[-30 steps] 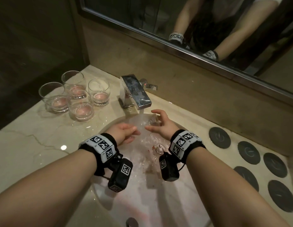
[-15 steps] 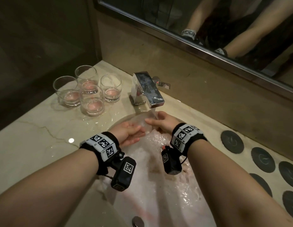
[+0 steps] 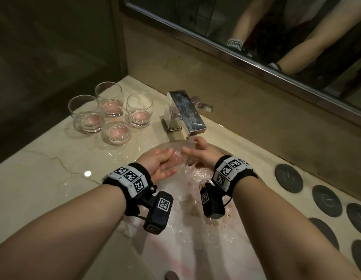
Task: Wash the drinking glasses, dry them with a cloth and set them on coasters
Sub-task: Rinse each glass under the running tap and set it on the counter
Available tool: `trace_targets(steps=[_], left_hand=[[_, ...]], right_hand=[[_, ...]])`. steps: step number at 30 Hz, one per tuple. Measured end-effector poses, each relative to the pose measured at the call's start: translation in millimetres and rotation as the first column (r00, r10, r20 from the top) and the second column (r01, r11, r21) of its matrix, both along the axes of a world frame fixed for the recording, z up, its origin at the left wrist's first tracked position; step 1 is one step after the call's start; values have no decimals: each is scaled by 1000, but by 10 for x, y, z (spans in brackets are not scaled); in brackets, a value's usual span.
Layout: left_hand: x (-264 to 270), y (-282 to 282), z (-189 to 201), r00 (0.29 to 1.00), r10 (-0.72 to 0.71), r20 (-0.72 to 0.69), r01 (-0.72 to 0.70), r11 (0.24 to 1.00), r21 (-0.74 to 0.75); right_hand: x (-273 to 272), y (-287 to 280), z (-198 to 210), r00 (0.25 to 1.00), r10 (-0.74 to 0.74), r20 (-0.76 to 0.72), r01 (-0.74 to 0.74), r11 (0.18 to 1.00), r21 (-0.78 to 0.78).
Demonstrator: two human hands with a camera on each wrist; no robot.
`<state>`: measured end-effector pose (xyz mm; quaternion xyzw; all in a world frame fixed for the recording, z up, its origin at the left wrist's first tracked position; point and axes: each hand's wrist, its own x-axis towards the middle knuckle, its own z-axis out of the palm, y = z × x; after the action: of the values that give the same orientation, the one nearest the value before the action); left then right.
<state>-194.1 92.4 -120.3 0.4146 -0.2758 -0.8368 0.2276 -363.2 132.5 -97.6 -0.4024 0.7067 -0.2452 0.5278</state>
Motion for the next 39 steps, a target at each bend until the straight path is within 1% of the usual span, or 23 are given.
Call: trace_targets(steps=[3,5,8,9,11,13,14,16,17,20,21,23,25,26,28,29,31,33,35,37,39], left_hand=[[-19,-40,-1,999,29,-23,-28,999,42],[-39,-49,14,999,20,-40,-19,1000,19],[-79,-45,49,999,-12,-40,11,999,-34],[-91,-42,58,999,-26,-43,24,999,-44],[-114,-51,52,999,-34,-32,32,998,-55],[-124,-51,52,999,-5,-32,3,999,-47],[-122,-54,47,999,19,-45,-20,999,-28],[-106,-56,52,997,45,-57,-45,999,1],[-98,-51,51,999,31,-41,-32,999,-14],[-71,-35,37,996,-54,74,63,991,-118],[-69,-28,37,993,-68,92,80,988,-132],[-79,-27,31,993,-83,86,94,987,-134],[-100,-32,48,995,-74,67,83,988,-127],[-114,-35,50,998,-51,43,55,992,-112],[-141,-40,61,1000,6,-19,-7,998,-57],[-150,-36,70,1000,9,-29,-10,998,-55],[-156,-30,78,999,-35,23,38,992,-120],[-161,-32,85,992,-79,101,100,970,-223],[-171,-26,93,978,-131,162,179,926,-331],[-193,-6,111,945,-204,257,303,841,-448],[-215,12,94,886,-237,398,435,721,-539]], right_hand=[[-65,42,-20,999,5,48,-4,1000,-25],[-78,40,-73,998,-45,51,46,999,-11],[-71,43,-130,994,-107,34,105,993,52],[-63,53,-131,993,-110,51,106,992,65],[-77,68,-141,982,-134,133,128,990,50],[-102,88,-135,972,-130,196,133,991,-3],[-117,91,-145,974,-105,203,112,993,-22],[-125,82,-178,982,-71,172,77,997,-27],[-117,73,-190,986,-75,147,79,997,-20],[-63,49,-168,990,-125,64,122,992,40],[-52,46,-156,991,-128,36,125,990,60],[-47,45,-155,988,-140,57,134,987,91],[-63,71,-154,976,-160,151,151,986,68],[-91,89,-154,974,-144,173,139,989,42],[-132,108,-152,986,-91,141,92,996,-4],[-143,113,-151,989,-88,117,91,996,-13],[-180,109,-171,987,-126,101,127,992,-4],[-205,129,-165,986,-131,105,131,991,9],[-236,170,-161,996,-62,57,61,998,16],[-223,222,-105,998,52,-38,-51,999,4],[-203,258,-63,979,102,-176,-101,995,12]])
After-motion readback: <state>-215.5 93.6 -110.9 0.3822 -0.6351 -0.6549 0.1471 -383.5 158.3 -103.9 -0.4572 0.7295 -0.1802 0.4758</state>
